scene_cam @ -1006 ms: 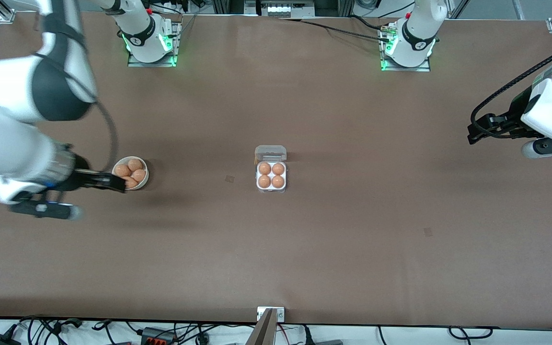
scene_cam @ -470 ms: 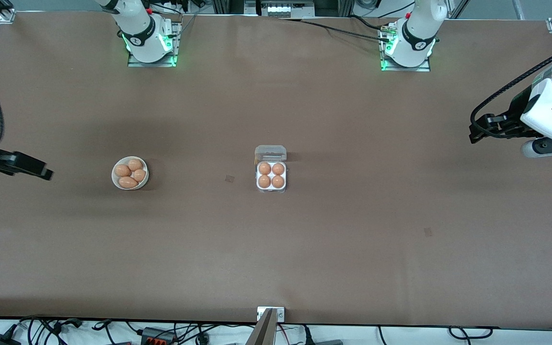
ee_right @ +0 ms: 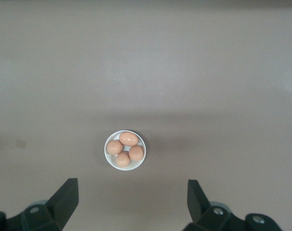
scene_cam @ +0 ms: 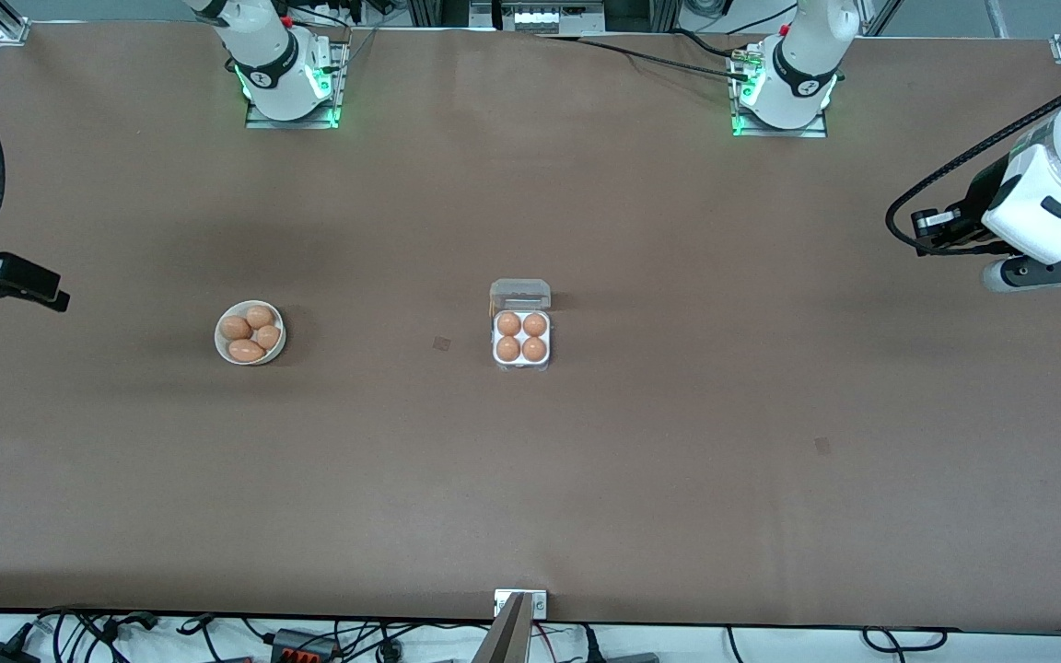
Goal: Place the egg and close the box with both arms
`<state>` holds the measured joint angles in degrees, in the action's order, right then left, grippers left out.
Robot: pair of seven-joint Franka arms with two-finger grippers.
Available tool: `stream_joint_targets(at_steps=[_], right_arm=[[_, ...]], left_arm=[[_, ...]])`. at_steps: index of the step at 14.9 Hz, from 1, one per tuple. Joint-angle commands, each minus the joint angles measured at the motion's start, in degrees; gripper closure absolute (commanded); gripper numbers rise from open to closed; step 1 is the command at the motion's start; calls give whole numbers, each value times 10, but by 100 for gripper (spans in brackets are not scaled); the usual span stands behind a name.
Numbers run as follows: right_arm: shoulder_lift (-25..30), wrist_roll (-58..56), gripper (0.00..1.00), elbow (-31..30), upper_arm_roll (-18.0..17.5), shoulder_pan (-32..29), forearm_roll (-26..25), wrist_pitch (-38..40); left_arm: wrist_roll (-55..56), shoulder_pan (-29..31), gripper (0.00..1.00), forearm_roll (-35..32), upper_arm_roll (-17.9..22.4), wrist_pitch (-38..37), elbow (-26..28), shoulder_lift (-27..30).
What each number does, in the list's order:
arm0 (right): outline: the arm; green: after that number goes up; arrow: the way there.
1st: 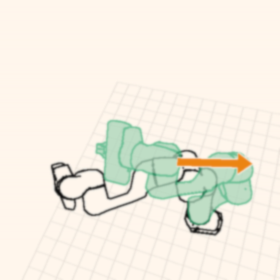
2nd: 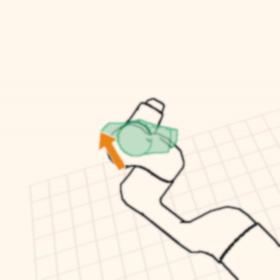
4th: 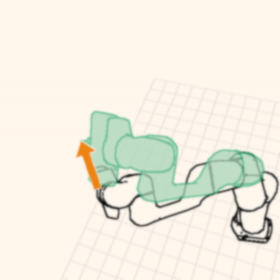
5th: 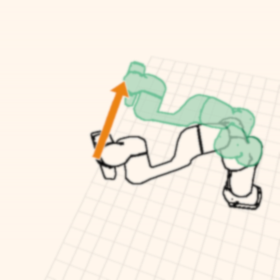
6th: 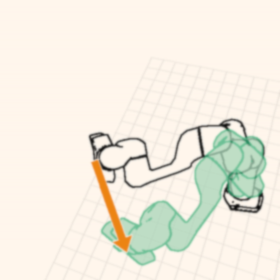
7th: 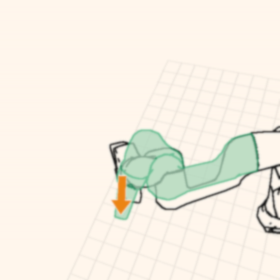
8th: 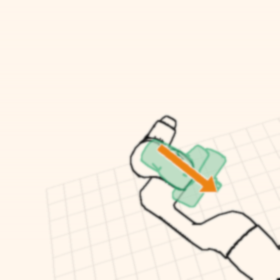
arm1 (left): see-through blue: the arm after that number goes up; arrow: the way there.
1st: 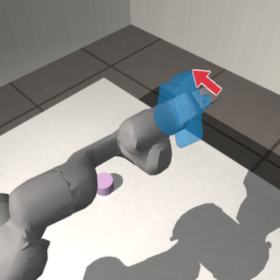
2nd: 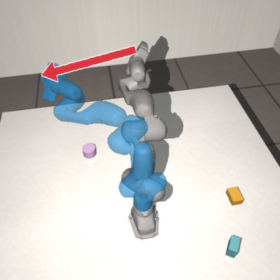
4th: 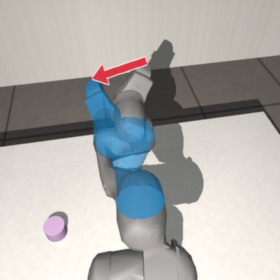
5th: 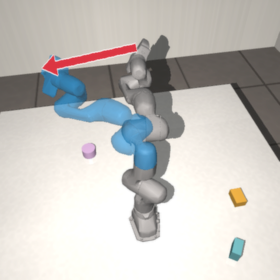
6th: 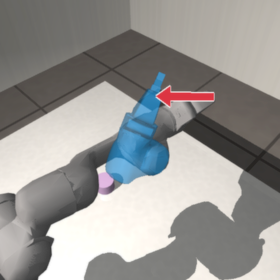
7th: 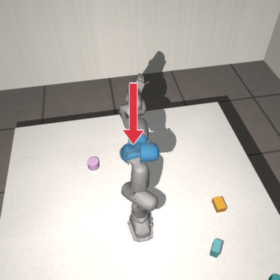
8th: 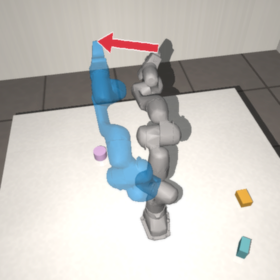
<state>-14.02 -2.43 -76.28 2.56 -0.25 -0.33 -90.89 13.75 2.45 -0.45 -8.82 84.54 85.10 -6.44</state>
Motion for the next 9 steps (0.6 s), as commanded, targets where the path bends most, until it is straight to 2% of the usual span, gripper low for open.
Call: stream_joint_targets(at_steps=[1, 4, 9], right_arm=[[99, -1, 0, -149, -11, -4, -14, -59], [142, 1, 0, -213, -11, -4, -14, -84], [155, 1, 0, -225, -12, -4, -14, -81]], left_arm=[[-13, 5, 100, 13, -1, -11, -8, 4], [-13, 5, 100, 14, -3, -11, -7, 4], [-9, 3, 99, 40, -11, -23, -8, 5]])
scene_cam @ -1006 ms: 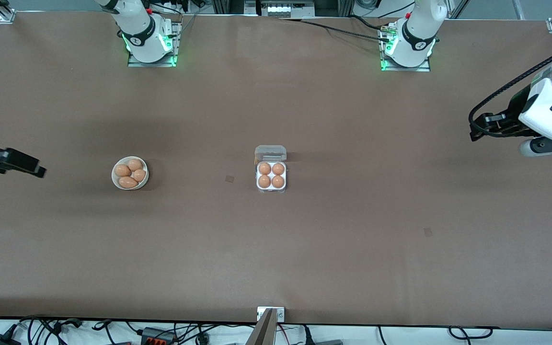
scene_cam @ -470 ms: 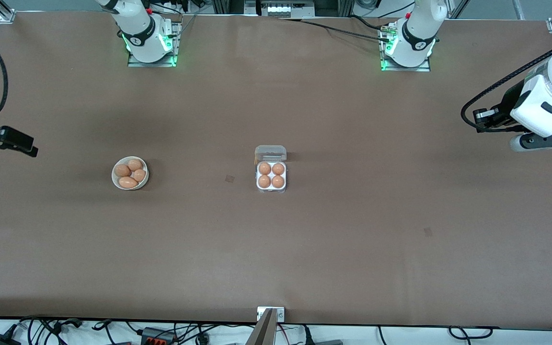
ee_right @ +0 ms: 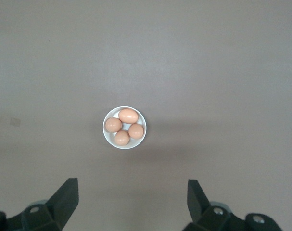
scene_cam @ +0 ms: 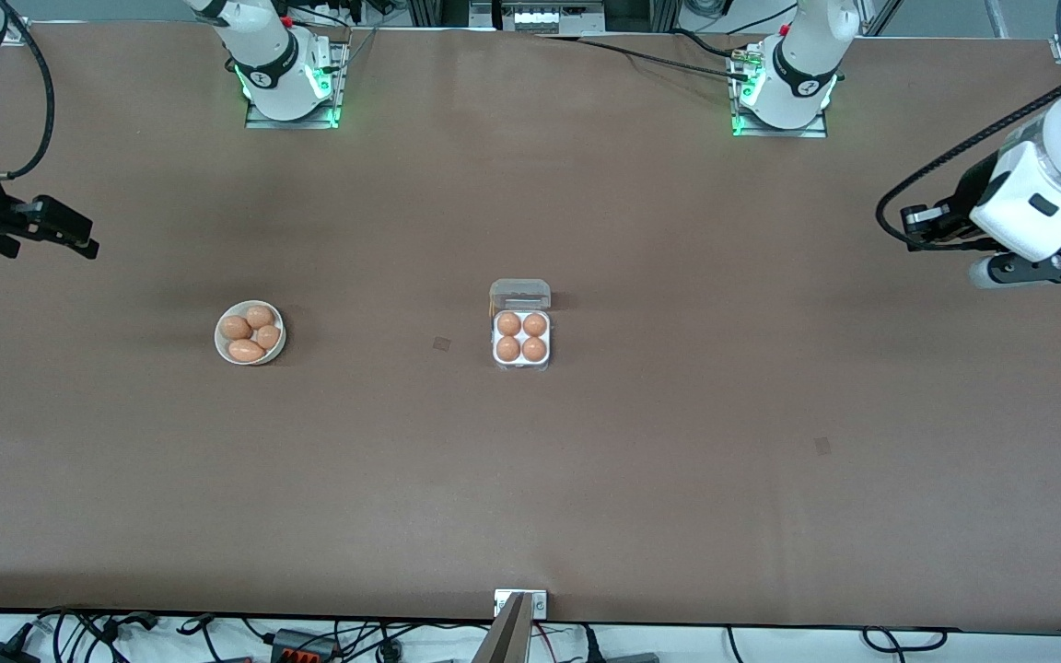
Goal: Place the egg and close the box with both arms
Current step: 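Move the left gripper toward the open lid of the carton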
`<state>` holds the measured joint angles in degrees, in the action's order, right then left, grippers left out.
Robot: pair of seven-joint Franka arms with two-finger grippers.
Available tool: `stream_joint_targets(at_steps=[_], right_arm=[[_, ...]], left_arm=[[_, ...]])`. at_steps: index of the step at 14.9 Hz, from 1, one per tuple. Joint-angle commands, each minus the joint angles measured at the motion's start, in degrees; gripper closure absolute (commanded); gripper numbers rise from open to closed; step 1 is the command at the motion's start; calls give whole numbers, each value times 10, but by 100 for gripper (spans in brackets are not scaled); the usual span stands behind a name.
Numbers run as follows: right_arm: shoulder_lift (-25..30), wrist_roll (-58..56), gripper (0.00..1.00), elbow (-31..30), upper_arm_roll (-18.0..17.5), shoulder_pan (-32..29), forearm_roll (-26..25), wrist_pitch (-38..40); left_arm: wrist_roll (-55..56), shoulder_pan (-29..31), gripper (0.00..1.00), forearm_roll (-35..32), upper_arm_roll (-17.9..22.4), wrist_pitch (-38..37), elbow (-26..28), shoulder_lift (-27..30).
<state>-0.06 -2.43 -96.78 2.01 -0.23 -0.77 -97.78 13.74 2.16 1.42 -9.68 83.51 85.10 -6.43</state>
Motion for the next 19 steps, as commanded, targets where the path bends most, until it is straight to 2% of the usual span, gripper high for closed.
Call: stream_joint_targets(at_steps=[1, 7, 11, 14, 19], right_arm=[[16, 0, 0, -19, -7, -5, -10, -14], [14, -5, 0, -5, -5, -6, -9, 7], [13, -4, 0, -5, -6, -5, -9, 2], [16, -6, 0, -4, -6, -5, -9, 7], [21, 0, 0, -5, -7, -1, -9, 8]], left_arm=[[-9, 7, 99, 32, -2, -13, -8, 5], [-7, 1, 99, 41, -3, -12, -8, 4], [-6, -5, 100, 89, -3, -8, -8, -1], [-6, -42, 100, 114, -2, 6, -8, -21], [11, -123, 100, 128, -2, 86, -7, -64]])
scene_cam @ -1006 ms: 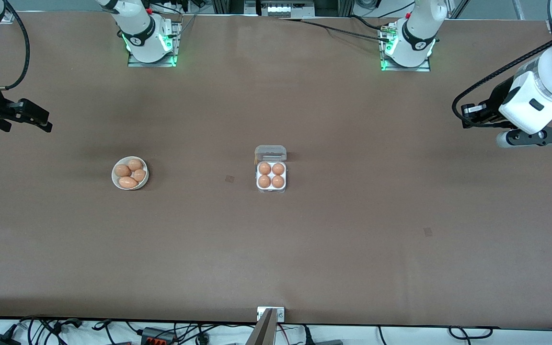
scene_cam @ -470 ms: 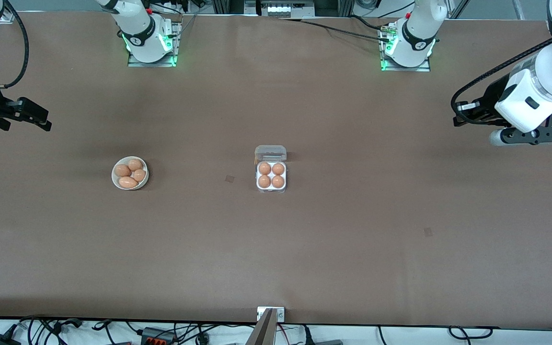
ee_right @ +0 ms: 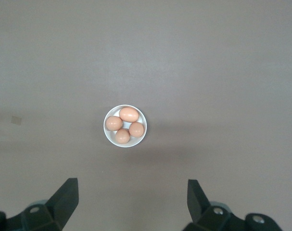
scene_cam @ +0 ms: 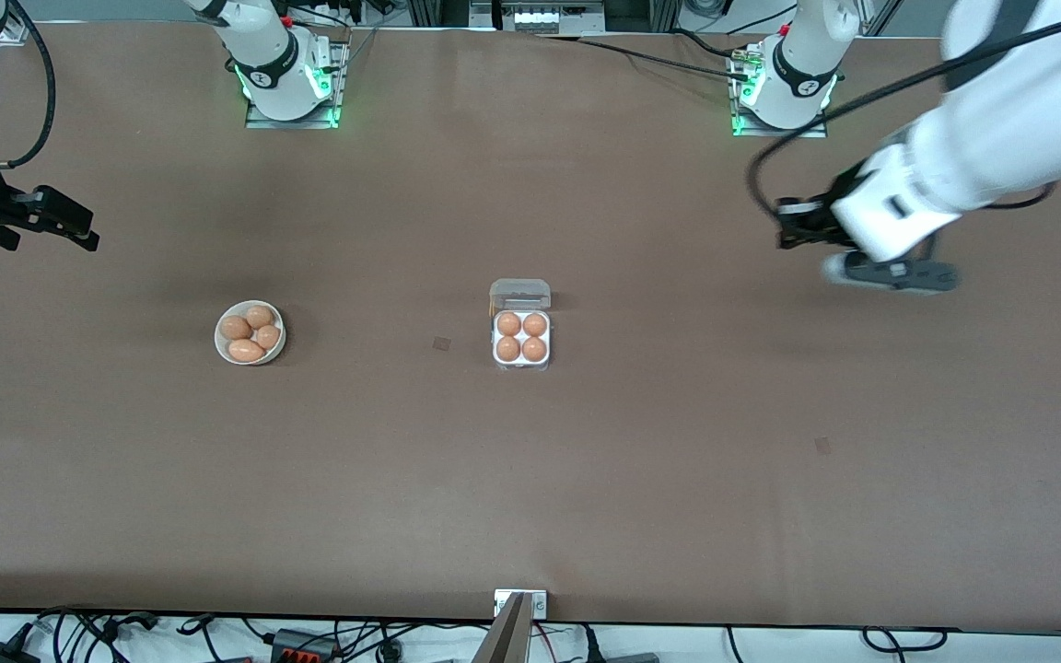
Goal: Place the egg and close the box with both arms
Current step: 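Move the left gripper toward the open lid of the carton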
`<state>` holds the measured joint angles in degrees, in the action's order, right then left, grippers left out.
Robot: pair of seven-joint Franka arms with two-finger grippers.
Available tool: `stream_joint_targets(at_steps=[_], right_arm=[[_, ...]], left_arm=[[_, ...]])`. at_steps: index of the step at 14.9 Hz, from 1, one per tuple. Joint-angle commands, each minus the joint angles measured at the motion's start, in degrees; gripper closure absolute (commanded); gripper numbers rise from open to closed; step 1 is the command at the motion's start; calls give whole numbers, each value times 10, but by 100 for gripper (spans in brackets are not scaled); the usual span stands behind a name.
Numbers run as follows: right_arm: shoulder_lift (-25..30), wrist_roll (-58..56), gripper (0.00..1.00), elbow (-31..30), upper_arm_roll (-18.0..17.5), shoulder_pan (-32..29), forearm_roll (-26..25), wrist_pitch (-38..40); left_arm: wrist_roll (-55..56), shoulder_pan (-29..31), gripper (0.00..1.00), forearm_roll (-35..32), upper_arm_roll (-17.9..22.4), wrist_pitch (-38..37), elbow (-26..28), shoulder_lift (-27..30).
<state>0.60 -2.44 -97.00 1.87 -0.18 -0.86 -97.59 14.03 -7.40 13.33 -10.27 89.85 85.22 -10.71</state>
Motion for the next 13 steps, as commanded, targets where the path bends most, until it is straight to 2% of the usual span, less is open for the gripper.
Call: stream_joint_targets(at_steps=[1, 7, 11, 13], right_arm=[[14, 0, 0, -2, -5, -2, -8, 6], [16, 0, 0, -2, -5, -3, -8, 4], [16, 1, 0, -2, -5, -3, -7, 3], [16, 0, 0, -2, -5, -3, -8, 6]], left_arm=[[27, -43, 100, 9, 3, 36, -8, -34], [171, -159, 100, 6, 3, 172, -8, -124], [180, -201, 100, 10, 3, 192, -3, -153], [222, -233, 100, 22, 3, 193, -3, -172]])
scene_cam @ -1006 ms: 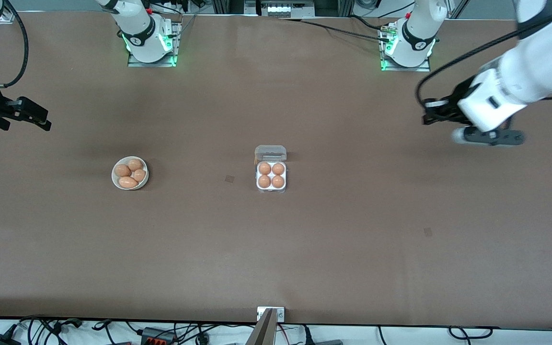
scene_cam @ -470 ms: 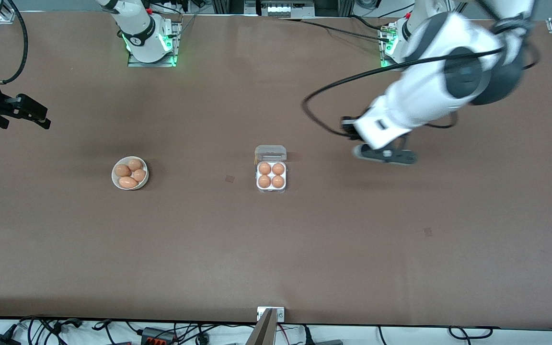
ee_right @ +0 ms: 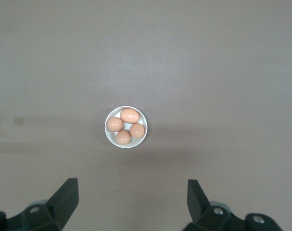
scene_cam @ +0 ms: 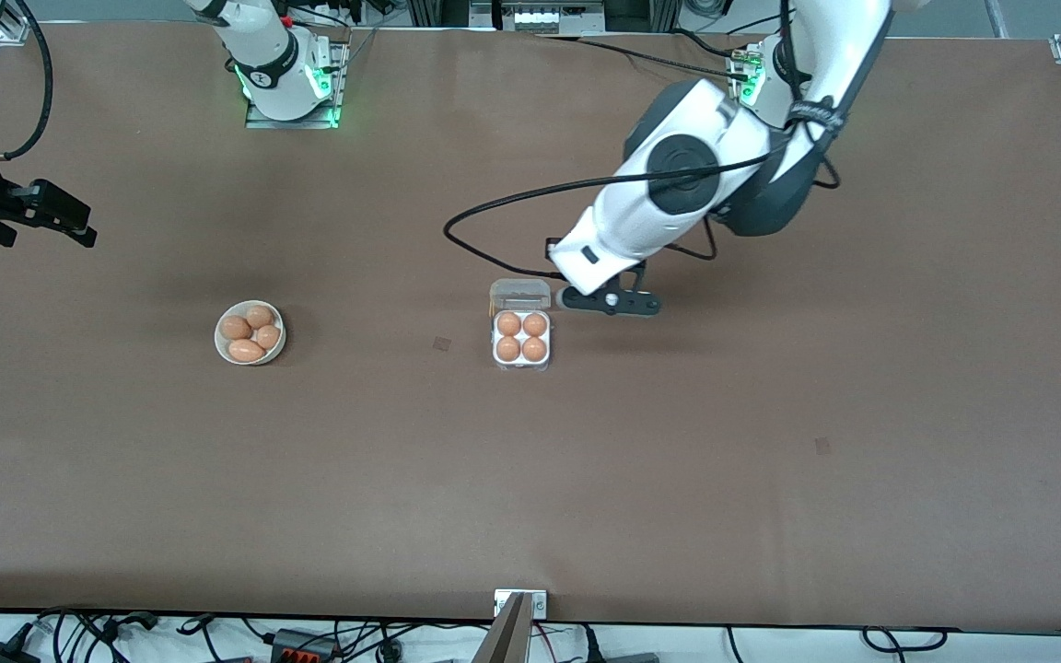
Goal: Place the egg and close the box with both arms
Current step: 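Move the left gripper toward the open lid of the carton, then push the carton lid over the eggs with the left gripper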
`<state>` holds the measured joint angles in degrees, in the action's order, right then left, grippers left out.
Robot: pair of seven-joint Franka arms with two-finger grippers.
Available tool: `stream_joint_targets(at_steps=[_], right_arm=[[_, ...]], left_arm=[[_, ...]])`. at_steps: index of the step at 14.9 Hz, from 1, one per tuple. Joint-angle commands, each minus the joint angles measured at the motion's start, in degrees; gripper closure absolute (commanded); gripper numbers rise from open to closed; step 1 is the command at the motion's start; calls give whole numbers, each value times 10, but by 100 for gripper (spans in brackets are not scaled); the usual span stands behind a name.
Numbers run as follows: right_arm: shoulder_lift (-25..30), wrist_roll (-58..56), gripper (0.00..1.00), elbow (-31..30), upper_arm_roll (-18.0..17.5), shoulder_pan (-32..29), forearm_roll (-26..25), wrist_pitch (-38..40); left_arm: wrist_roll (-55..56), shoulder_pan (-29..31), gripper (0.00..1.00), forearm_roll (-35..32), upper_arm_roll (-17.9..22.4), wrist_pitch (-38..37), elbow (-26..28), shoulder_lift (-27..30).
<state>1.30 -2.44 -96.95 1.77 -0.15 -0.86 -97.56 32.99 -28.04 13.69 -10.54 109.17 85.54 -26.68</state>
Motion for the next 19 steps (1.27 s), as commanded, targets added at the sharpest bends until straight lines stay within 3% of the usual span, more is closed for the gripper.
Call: stream_joint_targets(at_steps=[1, 9, 19], right_arm=[[10, 0, 0, -3, -4, -3, -7, 6], [9, 2, 0, -3, -4, -3, -5, 8], [9, 2, 0, -3, -4, -3, -2, 6]], left_arm=[[57, -31, 100, 17, 6, 4, -6, -17], [89, -68, 100, 15, 6, 5, 19, -25], [115, -108, 100, 11, 7, 91, 10, -117]])
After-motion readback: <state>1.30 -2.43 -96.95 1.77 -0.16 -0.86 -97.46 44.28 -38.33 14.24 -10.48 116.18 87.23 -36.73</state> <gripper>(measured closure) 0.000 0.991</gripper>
